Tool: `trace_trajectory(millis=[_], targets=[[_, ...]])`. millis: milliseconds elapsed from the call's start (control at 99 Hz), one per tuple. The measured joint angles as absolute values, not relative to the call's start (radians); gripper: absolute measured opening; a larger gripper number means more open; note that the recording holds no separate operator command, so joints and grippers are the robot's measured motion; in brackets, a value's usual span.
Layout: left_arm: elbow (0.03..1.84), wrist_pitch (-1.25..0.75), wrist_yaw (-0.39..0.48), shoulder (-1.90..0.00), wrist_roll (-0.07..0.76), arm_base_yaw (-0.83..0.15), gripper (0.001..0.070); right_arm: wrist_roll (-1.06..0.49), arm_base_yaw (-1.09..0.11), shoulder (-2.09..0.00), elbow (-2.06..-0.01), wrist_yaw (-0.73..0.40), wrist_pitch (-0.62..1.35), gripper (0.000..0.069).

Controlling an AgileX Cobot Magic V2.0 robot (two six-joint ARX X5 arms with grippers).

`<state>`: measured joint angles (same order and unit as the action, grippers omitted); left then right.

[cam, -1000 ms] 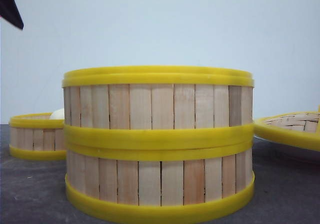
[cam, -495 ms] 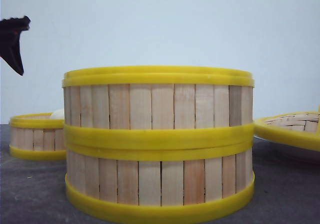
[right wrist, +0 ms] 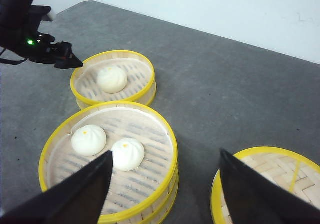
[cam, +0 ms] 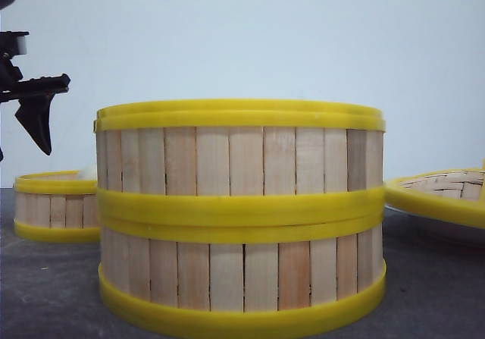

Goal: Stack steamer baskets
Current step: 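Move the left gripper to the one-bun basket and pinch its rim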

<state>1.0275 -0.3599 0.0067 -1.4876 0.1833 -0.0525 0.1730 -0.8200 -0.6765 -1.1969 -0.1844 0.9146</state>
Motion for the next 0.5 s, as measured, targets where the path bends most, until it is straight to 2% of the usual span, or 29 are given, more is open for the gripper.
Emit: trace_trajectory(millis=[273,495], targets=[[1.065,-0.404,0.007,-1.586,0.2,-0.051,0.0352,0.173,-0.82,-0.677,-1.197,-0.185,0.914,0.0414],[1.065,-0.4,-0.001,-1.598,0.206,-0.047,0.0341,0.172,-0.82,-0.677,-1.197,-0.185,0.893,0.038]])
